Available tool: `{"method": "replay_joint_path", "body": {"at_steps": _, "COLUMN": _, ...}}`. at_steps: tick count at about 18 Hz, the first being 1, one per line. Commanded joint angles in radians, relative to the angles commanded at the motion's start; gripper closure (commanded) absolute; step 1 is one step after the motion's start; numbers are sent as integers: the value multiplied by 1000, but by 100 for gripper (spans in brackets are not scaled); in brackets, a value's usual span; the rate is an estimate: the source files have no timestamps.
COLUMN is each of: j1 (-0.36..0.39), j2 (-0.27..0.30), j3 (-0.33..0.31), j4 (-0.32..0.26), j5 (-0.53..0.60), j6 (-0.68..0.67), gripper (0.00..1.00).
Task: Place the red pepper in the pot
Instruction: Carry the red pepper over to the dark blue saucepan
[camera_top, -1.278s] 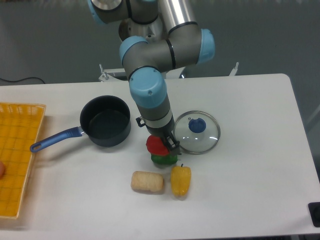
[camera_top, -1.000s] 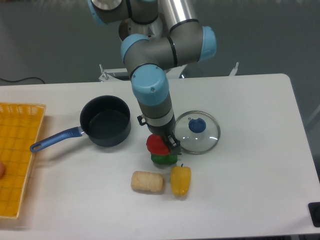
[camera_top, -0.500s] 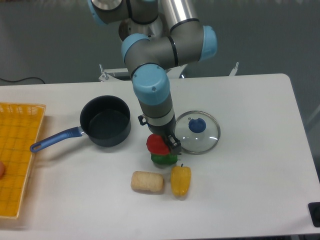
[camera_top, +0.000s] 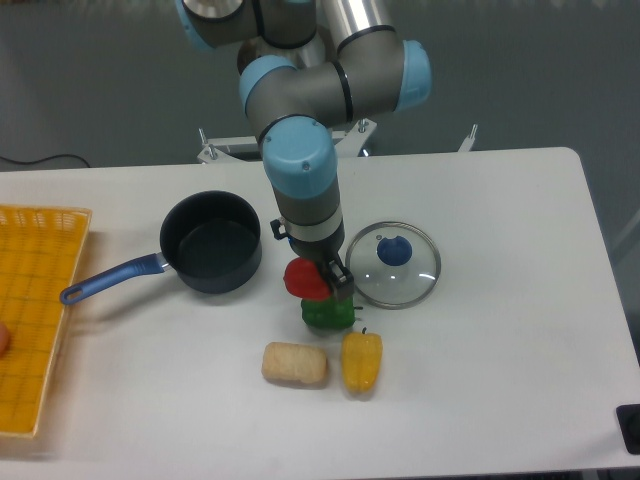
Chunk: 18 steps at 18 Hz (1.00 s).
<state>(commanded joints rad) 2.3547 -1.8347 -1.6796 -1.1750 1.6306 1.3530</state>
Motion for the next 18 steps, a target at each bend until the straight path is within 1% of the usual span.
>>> {"method": "replay_joint_path", "body": {"at_steps": 3, "j1": -15, "j2": 9, "j3": -28, "j4": -14, "j5": 2, "j6": -5, "gripper": 41}}
{"method": "replay_joint_path", "body": {"at_steps": 6, "j1": -37, "j2": 23, "j3": -31, "j4": -90, "j5": 3, "j6": -5, "gripper": 40}}
{"method": "replay_joint_path", "body": {"at_steps": 11, "j1": -124, "j2": 17, "j3": -31, "j4": -106, "j5": 11, "j6": -44, "gripper": 40}}
{"method": "replay_joint_path", "body": {"at_steps": 13, "j1": -146, "j2": 17, "j3": -32, "j4": -117, "j5": 11, "j6": -45, "gripper": 40}}
{"method": "replay_joint_path", "body": {"at_steps": 16, "j1": -195, "j2": 20, "j3": -41, "j4": -115, "j5": 17, "j6": -71, "gripper": 40}}
{"method": "replay_joint_path", "body": {"at_steps": 18, "j1": -227, "j2": 20, "j3": -57, "j4": -120, "j5": 46, "j6": -72, "gripper": 40}}
